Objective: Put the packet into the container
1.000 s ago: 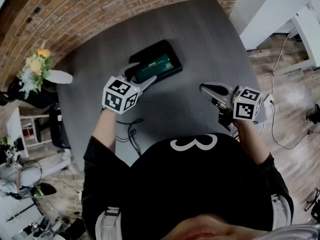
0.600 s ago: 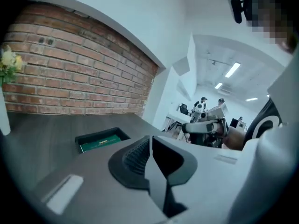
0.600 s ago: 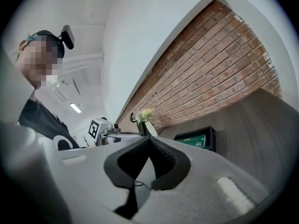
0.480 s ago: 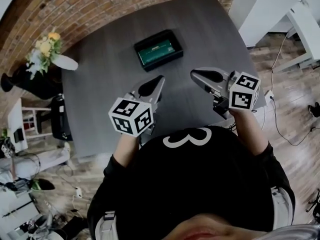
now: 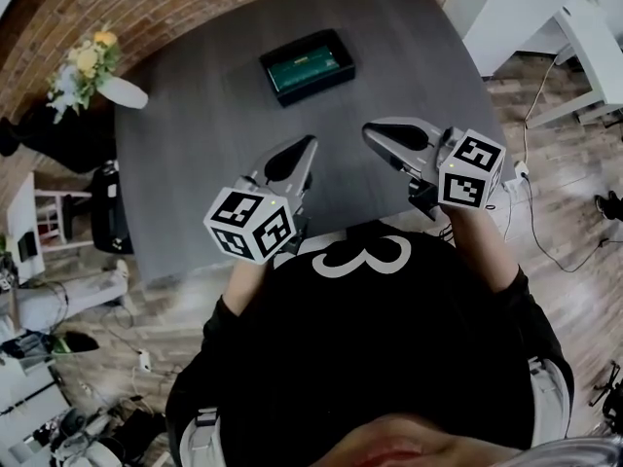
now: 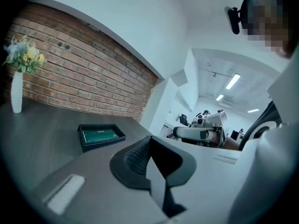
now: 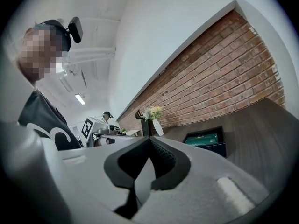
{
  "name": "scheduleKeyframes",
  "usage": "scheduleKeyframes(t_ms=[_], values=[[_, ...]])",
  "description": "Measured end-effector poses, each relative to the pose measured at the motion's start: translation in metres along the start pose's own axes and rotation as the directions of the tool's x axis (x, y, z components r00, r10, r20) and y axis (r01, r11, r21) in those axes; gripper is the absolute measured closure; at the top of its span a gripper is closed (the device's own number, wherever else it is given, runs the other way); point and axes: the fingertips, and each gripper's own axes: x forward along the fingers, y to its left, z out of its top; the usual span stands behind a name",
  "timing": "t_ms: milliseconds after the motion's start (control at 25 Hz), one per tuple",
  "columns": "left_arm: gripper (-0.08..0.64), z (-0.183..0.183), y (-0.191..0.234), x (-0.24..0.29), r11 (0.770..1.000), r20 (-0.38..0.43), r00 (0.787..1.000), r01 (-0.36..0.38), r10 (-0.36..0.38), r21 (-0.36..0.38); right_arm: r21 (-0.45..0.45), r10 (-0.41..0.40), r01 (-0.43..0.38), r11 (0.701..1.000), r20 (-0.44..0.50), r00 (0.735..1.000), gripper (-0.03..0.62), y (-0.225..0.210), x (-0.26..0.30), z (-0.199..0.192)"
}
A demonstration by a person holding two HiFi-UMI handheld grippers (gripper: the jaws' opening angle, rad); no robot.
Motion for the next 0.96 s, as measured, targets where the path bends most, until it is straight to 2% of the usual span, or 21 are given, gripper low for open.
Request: scheduleKeyframes(t_ms=[800, 960], values=[[0.549, -0.005, -0.017, -0.014, 1.000, 0.006, 1.000, -0.002, 0.002, 0.024, -0.011, 0.010, -0.010, 1.000, -0.006, 1.000, 0.589, 0.020, -0.008, -0.017], [0.549, -0.007, -0.021, -0.014, 0.999, -0.004, 1.000, -0.001, 0.001, 0.048, -0.007, 0.009, -0.009, 1.000, -0.006, 1.000, 0.591, 0.022, -0.009, -0.015]])
